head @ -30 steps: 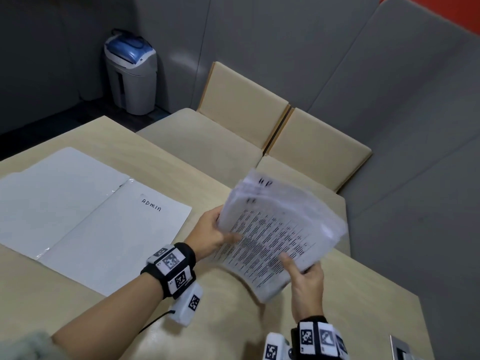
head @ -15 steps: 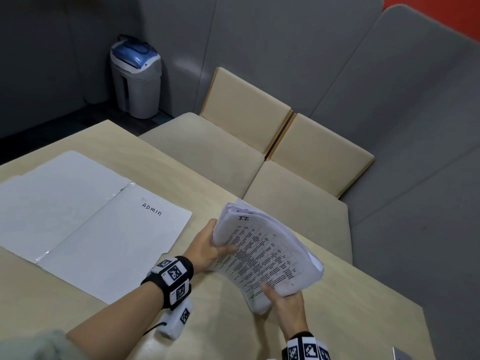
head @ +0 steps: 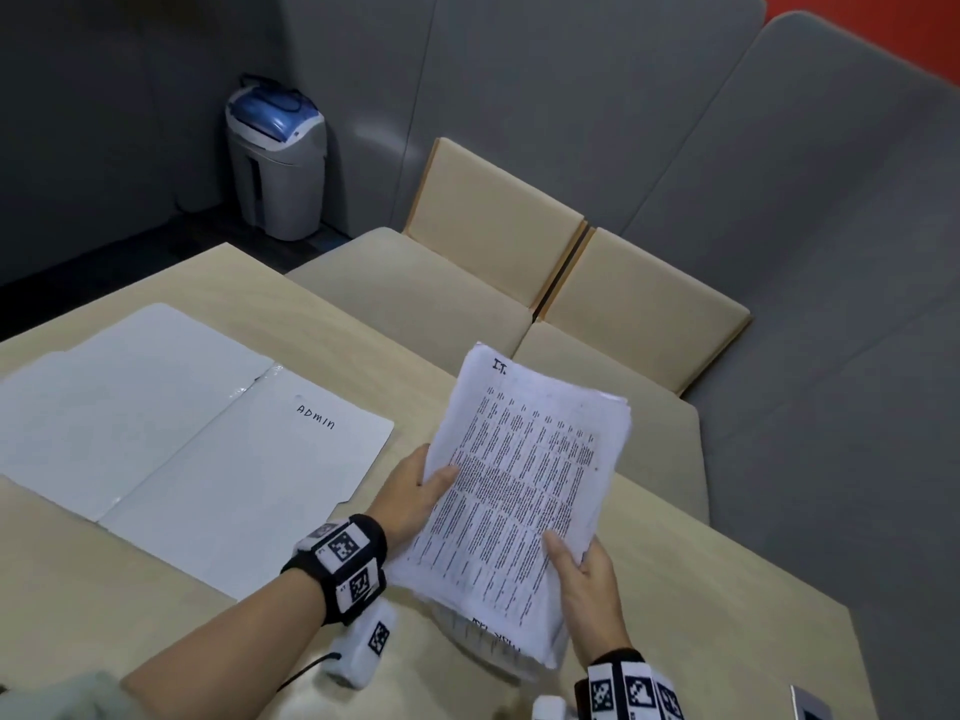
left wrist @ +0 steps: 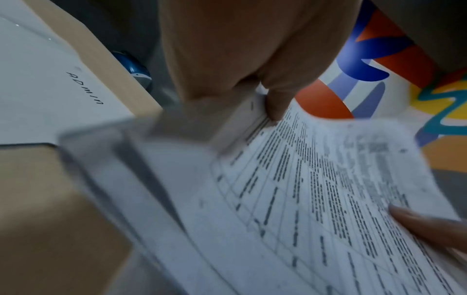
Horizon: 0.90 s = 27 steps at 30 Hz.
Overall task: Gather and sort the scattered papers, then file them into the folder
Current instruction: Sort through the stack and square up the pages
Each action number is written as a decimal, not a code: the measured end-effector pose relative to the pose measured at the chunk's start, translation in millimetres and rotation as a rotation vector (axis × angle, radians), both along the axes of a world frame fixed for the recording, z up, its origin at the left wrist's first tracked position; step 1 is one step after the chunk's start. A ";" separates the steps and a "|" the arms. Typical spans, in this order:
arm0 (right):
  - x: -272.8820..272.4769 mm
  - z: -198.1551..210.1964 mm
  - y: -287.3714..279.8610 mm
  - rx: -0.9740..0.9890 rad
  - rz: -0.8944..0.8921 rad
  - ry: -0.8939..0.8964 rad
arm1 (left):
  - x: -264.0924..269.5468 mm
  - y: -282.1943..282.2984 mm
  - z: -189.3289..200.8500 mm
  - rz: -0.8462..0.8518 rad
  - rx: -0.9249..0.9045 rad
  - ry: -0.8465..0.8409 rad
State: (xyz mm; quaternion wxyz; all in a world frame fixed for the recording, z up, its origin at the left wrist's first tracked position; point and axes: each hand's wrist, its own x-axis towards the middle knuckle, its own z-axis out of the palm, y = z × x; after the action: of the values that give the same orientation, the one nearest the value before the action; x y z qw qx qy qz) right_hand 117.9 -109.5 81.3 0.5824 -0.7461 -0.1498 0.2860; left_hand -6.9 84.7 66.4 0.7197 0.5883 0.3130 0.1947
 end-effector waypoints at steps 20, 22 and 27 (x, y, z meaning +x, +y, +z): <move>21.5 59.9 -41.9 0.188 0.126 0.139 | -6.0 -0.8 82.0 0.208 -0.258 -0.375; 15.8 51.0 -44.4 0.214 0.041 0.127 | -3.9 -4.5 81.3 0.174 -0.307 -0.375; 19.1 55.7 -48.6 0.277 -0.017 0.117 | 1.7 -14.4 80.4 0.136 -0.354 -0.342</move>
State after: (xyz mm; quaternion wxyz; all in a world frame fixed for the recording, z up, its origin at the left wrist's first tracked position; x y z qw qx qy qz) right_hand 137.1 -158.1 137.0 0.6897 -0.6420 -0.1471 0.3007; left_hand -5.2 70.4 146.7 0.8393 0.3892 0.2548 0.2814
